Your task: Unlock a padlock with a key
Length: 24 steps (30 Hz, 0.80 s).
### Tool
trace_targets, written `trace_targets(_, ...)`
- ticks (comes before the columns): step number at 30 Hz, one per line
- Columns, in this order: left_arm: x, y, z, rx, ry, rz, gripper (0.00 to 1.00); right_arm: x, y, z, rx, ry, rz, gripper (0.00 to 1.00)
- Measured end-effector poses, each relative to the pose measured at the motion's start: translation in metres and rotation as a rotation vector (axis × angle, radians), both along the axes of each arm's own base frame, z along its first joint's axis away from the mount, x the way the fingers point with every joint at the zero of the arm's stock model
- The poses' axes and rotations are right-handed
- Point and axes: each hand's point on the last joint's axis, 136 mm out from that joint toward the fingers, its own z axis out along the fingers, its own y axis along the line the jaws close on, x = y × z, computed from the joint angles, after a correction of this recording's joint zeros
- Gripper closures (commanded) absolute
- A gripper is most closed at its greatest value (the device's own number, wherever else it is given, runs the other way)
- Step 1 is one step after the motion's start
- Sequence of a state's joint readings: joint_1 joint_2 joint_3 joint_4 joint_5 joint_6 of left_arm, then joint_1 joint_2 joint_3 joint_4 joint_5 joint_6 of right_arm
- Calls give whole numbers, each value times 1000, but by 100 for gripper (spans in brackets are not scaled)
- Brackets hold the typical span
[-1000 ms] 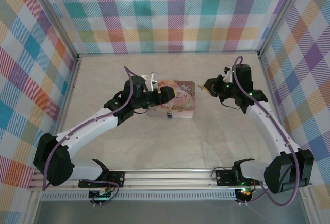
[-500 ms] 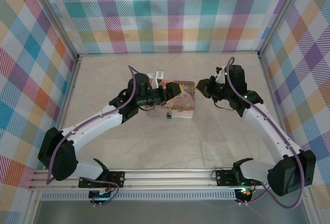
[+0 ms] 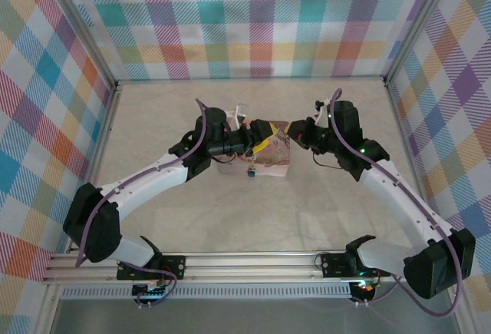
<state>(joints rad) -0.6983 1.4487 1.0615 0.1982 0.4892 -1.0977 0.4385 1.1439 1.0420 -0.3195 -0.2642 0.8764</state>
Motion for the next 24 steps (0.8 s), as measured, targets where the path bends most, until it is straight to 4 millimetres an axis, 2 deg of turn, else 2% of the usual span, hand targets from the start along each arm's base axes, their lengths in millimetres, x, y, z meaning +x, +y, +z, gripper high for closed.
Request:
trace_targets(5,2,-2,6,-40,32,14,41,-5,5,9,-39,-92,14,100)
trace_targets(13,5,-4,15,-80,65,26,43,-11,13,10,-128,-205,31,100)
trace_targets(24,5,-4,16,-90,86,31,51,-18,20,23,-182,-340,40,100)
